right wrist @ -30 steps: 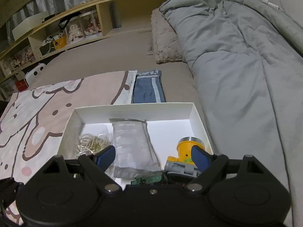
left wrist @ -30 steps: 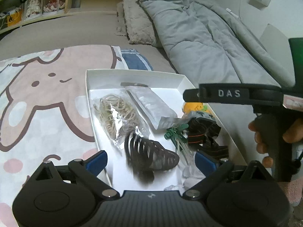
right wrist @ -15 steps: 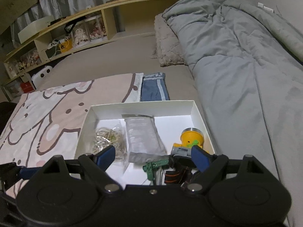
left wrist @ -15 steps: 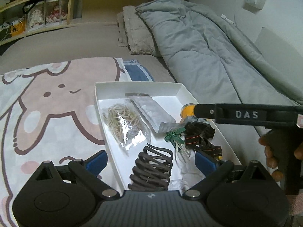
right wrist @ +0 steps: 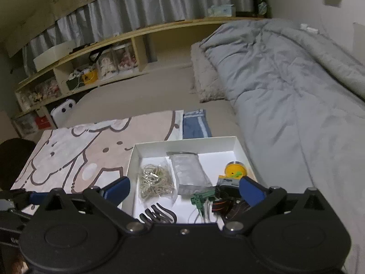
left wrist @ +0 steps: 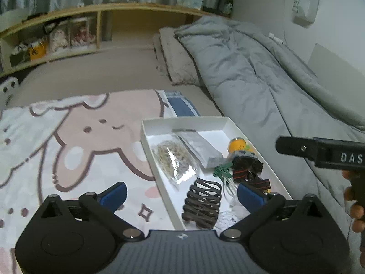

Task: Organize objects
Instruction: 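Lift both tools up and back from the tray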

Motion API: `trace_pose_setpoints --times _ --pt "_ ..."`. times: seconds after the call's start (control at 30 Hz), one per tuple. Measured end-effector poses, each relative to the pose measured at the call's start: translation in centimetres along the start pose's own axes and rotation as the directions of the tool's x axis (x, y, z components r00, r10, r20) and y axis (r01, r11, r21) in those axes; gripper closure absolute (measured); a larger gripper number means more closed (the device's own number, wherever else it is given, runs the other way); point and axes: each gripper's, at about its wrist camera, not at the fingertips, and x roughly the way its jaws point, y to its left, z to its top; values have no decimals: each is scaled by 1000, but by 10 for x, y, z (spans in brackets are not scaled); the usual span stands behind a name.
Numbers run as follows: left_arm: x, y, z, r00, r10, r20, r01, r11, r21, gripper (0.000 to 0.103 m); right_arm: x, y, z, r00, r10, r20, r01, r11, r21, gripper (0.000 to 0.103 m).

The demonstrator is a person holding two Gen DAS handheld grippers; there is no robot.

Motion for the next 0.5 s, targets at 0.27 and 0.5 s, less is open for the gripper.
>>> trace_pose_setpoints --times 0.27,0.5 --pt "-43 6 0 998 31 57 -33 999 36 0 -45 22 -10 998 -43 53 43 999 -7 0" --pt "-77 12 -8 991 70 111 -76 996 44 0 -77 37 -27 995 -62 73 63 998 -14 0"
